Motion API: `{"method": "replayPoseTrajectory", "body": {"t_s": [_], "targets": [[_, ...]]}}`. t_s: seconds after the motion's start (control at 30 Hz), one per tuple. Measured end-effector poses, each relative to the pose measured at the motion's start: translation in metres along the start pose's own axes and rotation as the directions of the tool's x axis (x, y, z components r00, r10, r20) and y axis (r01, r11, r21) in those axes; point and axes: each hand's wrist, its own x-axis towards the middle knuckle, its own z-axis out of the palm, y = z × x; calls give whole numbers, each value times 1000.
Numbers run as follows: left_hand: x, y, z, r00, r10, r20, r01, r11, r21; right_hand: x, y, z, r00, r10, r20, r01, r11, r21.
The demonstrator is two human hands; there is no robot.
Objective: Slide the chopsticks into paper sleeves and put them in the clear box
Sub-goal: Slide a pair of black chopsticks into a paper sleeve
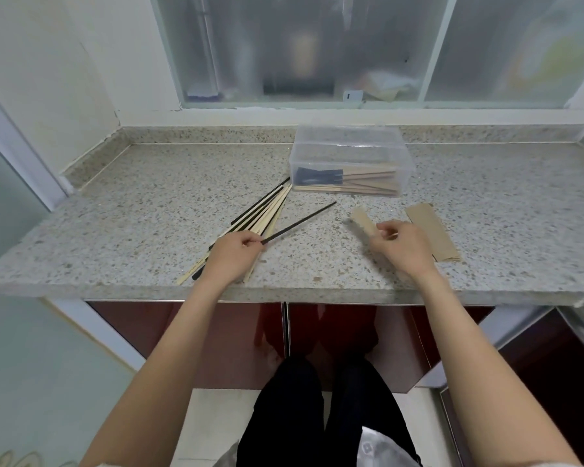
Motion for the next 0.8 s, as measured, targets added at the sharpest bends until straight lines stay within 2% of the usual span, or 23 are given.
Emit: {"method": "replayPoseTrajectory", "body": {"t_s": [0.03,0.07,0.1,0.13,0.2,0.23,0.37,0.53,0.63,0.7,0.8], "targets": [[-2,-3,2,1000,6,1,-6,999,-51,-3,-2,-1,998,68,17,-70,964,257],[-4,-3,5,1000,11,4,-11,995,-98,-7,-4,-4,988,129,82,-153,841,519],[-4,-5,9,1000,13,10,-12,990,-138,-11,-6,-5,972,165,169,-236,641,730],[-6,-4,13,1000,18,19,-15,984,-178,-16,-7,-6,956,171,237,-288,410,865],[-9,-2,18,999,45,28,-37,964,-264,-23,-5,-3,936,179,304,-312,18,950],[-12,0,21,998,61,28,-50,951,-306,-28,-3,-2,930,186,317,-301,-109,947],[-30,-1,30,985,168,-32,-168,922,-349,-47,7,2,929,208,306,-212,-378,901],[-42,7,35,964,265,9,-246,908,-340,-61,21,-6,935,250,251,-101,-492,865],[-40,6,38,959,280,39,-256,919,-301,-63,30,-12,943,272,194,-37,-494,869],[-39,3,40,962,273,27,-254,923,-290,-62,33,-14,944,293,155,-34,-380,924],[-38,1,44,964,265,38,-241,922,-303,-55,34,-14,899,422,114,-52,-156,986]]}}
